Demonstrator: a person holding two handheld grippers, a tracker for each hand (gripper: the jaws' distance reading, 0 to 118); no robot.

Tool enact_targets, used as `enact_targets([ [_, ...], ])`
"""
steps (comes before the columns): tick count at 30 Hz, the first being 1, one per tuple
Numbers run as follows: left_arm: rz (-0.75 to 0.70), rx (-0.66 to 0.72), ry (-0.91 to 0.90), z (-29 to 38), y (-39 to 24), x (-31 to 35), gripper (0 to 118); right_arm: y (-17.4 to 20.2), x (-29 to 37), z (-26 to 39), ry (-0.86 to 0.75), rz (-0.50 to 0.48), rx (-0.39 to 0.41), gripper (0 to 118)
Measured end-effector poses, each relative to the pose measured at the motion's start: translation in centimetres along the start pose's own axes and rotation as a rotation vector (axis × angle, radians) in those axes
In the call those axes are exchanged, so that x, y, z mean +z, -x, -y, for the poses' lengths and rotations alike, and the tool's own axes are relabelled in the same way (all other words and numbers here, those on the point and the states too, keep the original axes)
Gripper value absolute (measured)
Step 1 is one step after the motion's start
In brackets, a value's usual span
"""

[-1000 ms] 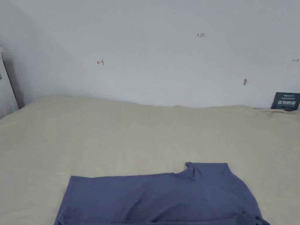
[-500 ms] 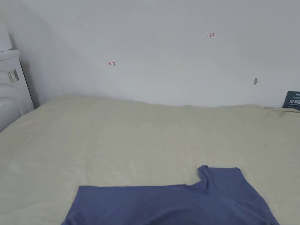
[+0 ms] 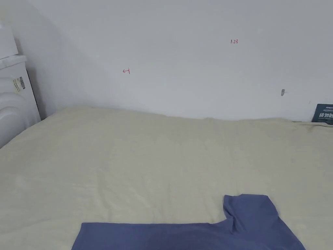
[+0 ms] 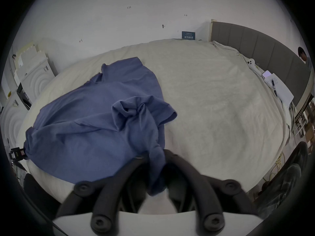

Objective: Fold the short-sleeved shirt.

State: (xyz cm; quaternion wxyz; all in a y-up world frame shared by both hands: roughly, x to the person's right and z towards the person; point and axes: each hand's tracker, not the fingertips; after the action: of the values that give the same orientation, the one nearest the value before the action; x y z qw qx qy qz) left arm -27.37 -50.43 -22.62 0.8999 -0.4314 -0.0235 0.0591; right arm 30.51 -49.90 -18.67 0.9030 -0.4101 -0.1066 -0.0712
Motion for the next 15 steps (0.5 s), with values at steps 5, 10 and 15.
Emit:
enact_targets([
  [5,-0.122,0.038,-0.185,-1.1,1.7,4.7,73,-0.6,4.5,-1.0,-0.2,0.078,0.064,82],
  [10,-0.091,-0.094,-0.481,-5.1,-2.2,11.6,73,2.6,11.3,-4.0,-0.426,-0.004,0.126,82],
  [15,0.026,-0.144,-0.619,-6.2,-6.9,15.5,73,6.7,14.9,-5.4,-0.53,-0.09,0.184,82],
])
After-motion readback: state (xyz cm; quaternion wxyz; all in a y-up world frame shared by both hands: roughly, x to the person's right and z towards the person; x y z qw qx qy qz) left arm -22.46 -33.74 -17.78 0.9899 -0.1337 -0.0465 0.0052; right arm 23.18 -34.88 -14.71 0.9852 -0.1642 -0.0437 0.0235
